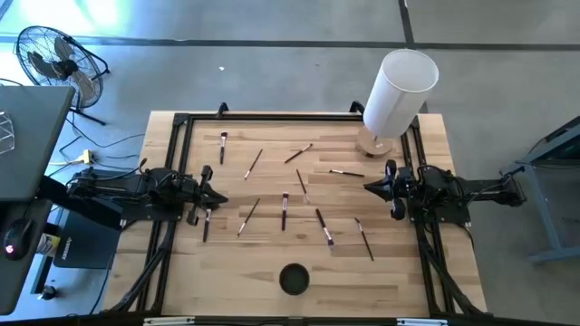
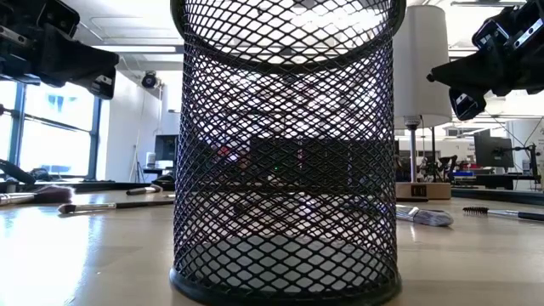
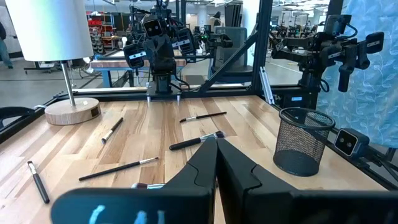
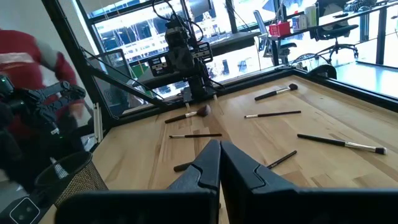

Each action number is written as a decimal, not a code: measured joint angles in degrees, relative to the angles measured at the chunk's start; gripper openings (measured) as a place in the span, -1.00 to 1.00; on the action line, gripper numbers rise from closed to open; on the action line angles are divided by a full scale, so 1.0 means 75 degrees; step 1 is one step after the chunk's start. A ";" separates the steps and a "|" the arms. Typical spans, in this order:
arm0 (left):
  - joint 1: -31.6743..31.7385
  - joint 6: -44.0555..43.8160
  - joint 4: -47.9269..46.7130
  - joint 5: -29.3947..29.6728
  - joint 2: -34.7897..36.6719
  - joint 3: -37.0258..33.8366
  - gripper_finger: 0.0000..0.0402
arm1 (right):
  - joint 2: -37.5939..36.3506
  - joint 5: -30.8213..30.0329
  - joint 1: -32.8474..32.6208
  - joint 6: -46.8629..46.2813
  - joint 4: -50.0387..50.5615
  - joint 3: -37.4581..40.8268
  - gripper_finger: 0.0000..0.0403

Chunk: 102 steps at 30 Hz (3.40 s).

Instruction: Put items in baskets/containers

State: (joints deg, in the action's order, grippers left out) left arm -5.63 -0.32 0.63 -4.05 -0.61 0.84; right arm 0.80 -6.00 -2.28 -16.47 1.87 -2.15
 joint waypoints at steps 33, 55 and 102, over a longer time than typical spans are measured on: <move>0.0000 0.0000 0.0041 0.0000 0.0000 -0.0002 -0.99 | -0.0001 0.0000 -0.0001 0.0000 0.0001 0.0000 -1.00; -0.1504 -0.0348 -0.0748 0.4118 -0.4772 0.3427 -1.00 | -0.0003 0.0000 -0.0003 0.0000 0.0001 0.0000 -1.00; 0.5874 -0.5158 -0.7122 0.1474 -1.1004 0.8087 0.00 | 0.0000 0.0000 0.0000 0.0000 0.0003 0.0003 -1.00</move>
State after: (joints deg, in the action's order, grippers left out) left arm 38.43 -39.00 -52.78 7.00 -83.14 61.49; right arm 0.80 -6.00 -2.29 -16.47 1.89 -2.13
